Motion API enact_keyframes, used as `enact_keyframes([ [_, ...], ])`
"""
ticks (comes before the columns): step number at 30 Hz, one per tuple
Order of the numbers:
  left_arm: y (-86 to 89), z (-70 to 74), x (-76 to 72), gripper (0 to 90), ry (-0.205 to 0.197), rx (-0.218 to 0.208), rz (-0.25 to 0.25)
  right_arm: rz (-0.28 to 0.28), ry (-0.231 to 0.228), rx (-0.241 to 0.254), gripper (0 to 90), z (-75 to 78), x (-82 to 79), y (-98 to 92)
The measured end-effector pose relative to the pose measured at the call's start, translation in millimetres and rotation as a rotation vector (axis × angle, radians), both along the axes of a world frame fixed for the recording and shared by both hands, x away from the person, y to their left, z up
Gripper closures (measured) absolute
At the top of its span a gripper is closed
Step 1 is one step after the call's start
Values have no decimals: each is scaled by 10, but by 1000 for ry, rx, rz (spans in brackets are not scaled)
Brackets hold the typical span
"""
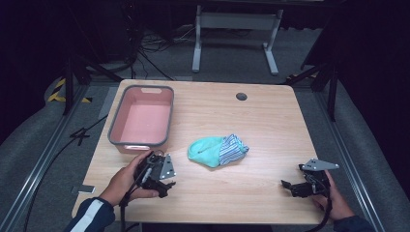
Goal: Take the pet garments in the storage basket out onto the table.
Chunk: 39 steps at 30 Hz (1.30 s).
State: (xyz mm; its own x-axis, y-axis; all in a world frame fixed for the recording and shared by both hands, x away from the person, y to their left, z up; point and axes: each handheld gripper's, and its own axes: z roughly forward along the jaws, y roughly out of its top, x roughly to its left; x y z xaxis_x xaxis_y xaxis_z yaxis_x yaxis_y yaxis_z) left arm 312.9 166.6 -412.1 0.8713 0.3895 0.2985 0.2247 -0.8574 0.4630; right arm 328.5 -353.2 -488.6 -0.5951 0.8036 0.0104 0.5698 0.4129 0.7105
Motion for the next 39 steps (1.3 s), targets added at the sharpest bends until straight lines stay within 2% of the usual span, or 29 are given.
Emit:
enact_keyframes([
  [3,98,-23,-25,202,-8,-13,16,-1,0,0,2,0,-1,0],
  [5,262,-79,-72,202,1,-20,34,-1,0,0,2,0,-1,0],
  [13,570,-228,-149,195,17,-33,81,-1,0,0,2,0,-1,0],
  [15,657,-270,-160,190,25,-48,93,-1,0,0,3,0,-2,0],
  [24,977,-474,-182,189,85,-147,180,-1,0,0,2,0,-1,0],
  [25,1024,-503,-192,189,97,-173,189,-1,0,0,2,0,-1,0],
  [28,1068,-534,-210,190,95,-191,205,-1,0,-1,2,0,-1,-1],
  [34,1246,-622,-259,177,105,-296,255,-4,1,-1,3,1,-6,-2],
  [36,1333,-672,-255,155,102,-346,258,-5,1,-2,2,1,-9,-5],
  [37,1362,-694,-254,153,116,-375,271,-6,2,-1,2,1,-10,-5],
  [39,1405,-703,-245,150,118,-386,290,-5,1,-2,2,0,-10,-5],
])
